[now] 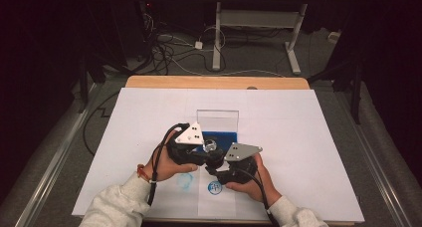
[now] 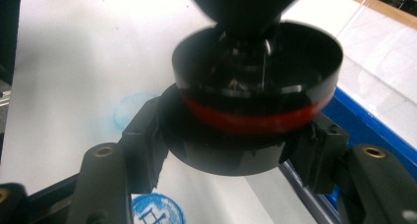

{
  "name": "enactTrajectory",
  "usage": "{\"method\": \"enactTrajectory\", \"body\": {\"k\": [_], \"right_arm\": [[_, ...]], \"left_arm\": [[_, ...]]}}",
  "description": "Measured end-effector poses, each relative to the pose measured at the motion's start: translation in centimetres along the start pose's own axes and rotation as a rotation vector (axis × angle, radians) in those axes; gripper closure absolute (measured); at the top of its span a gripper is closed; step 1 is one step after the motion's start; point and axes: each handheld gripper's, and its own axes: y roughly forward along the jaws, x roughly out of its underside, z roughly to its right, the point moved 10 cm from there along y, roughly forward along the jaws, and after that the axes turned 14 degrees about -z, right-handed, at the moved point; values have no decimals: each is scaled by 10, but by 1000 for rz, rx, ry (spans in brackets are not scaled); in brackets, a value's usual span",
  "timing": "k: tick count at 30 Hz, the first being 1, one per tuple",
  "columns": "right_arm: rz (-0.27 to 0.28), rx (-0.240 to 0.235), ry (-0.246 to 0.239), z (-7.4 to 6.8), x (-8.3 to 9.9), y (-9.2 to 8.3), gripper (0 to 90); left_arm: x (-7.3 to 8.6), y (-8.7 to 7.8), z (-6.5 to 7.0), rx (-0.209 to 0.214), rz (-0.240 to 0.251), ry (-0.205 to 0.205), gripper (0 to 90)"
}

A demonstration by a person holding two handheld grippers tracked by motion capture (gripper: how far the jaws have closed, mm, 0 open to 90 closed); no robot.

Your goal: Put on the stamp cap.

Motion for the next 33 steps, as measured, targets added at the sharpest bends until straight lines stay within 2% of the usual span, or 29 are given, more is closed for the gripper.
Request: {"method": "enactTrajectory", "body": {"k": [9,14,19,22,29,33], "right_arm": [[30,1,32,4,-2,-3,386],[27,19,17,5,-1,-3,386],[34,16,16,4,-2,-4,387],[36,20,0,2,-2,-4,388],[33,37,-16,2,-2,-6,389],[30,44,-18,2,-1,-7,388]], "left_arm": [[-1,0,3,24,11,2,545],[0,2,2,45,16,-10,545],[1,1,1,80,35,-34,545],[1,2,2,95,40,-42,545],[2,2,2,98,46,-44,546],[0,3,4,75,52,-31,547]]}}
